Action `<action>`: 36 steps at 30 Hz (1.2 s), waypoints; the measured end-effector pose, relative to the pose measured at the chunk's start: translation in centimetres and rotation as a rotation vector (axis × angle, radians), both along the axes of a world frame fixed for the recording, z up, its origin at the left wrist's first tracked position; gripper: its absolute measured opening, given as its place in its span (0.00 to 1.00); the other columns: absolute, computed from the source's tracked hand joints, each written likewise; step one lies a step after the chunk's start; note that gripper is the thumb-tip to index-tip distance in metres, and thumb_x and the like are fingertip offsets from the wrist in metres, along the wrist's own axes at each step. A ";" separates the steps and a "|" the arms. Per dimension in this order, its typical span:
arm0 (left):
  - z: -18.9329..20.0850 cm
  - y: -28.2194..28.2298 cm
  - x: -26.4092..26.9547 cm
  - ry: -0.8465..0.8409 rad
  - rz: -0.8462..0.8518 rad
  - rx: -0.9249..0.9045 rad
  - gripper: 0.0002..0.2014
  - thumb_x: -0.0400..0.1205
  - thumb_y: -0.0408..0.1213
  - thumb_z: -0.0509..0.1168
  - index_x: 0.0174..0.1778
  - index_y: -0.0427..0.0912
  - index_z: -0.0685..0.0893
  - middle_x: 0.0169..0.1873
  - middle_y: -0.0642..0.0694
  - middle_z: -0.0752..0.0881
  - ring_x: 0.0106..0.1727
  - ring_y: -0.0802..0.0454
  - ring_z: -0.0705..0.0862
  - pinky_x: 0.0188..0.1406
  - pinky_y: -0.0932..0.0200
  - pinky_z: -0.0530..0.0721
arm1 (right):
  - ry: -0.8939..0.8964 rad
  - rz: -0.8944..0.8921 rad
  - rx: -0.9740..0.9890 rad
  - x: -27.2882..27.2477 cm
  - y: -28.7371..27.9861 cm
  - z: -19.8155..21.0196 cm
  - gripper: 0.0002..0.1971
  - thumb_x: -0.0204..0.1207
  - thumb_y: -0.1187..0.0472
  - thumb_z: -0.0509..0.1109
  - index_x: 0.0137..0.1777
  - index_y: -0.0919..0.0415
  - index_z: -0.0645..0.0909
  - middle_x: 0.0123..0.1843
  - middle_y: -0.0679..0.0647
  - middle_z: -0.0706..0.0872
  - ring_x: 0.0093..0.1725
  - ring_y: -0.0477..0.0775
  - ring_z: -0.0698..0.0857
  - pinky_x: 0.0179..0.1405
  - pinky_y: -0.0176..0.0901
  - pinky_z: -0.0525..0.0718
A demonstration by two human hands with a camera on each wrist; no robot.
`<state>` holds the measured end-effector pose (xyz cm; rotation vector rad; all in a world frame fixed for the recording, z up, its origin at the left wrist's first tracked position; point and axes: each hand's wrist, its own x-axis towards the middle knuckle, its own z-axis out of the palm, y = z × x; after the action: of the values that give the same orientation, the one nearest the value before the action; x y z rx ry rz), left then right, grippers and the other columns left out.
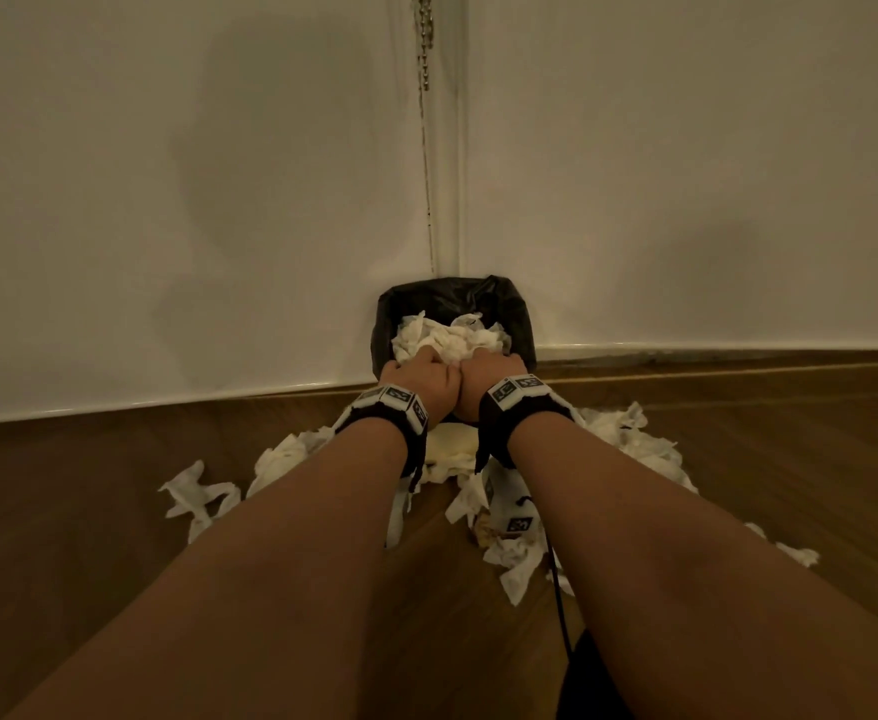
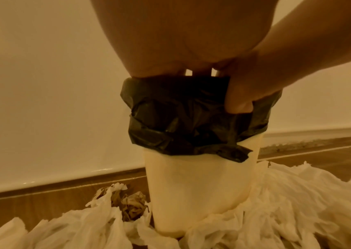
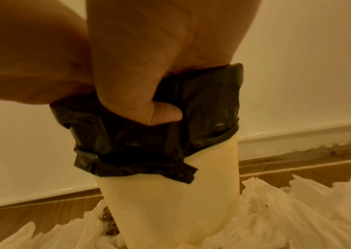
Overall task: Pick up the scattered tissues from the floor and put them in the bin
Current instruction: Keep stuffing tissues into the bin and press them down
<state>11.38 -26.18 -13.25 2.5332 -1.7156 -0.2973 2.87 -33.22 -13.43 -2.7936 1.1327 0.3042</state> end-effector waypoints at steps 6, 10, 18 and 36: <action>1.2 0.7 1.3 0.041 -0.056 -0.021 0.19 0.88 0.42 0.45 0.68 0.39 0.74 0.66 0.38 0.76 0.66 0.43 0.74 0.64 0.46 0.75 | 0.076 -0.065 0.079 0.4 0.5 1.5 0.38 0.75 0.45 0.62 0.83 0.52 0.52 0.82 0.59 0.58 0.80 0.65 0.59 0.76 0.63 0.58; 3.2 2.2 3.0 0.129 0.045 -0.164 0.18 0.86 0.42 0.51 0.71 0.46 0.74 0.66 0.40 0.74 0.64 0.42 0.77 0.65 0.47 0.76 | 0.013 -0.083 0.012 -0.2 1.6 3.3 0.34 0.73 0.48 0.67 0.79 0.53 0.63 0.80 0.61 0.56 0.78 0.68 0.58 0.76 0.64 0.58; 3.5 9.6 5.0 0.127 0.191 -0.128 0.17 0.84 0.35 0.53 0.69 0.46 0.76 0.63 0.40 0.79 0.63 0.42 0.78 0.63 0.50 0.75 | -0.305 -0.016 -0.052 -0.4 6.2 7.5 0.17 0.80 0.58 0.60 0.68 0.58 0.77 0.67 0.59 0.78 0.68 0.62 0.75 0.68 0.59 0.71; -10.0 25.4 12.4 0.197 0.559 0.185 0.18 0.85 0.36 0.55 0.72 0.46 0.75 0.67 0.39 0.77 0.66 0.42 0.78 0.65 0.51 0.77 | 0.063 0.268 0.436 6.9 13.2 -2.9 0.21 0.79 0.62 0.65 0.72 0.52 0.76 0.74 0.58 0.75 0.70 0.62 0.76 0.69 0.53 0.77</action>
<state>23.78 -0.82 -23.21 2.8575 -0.8979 -0.6550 9.74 -19.99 -16.36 -2.5461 0.6035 0.5884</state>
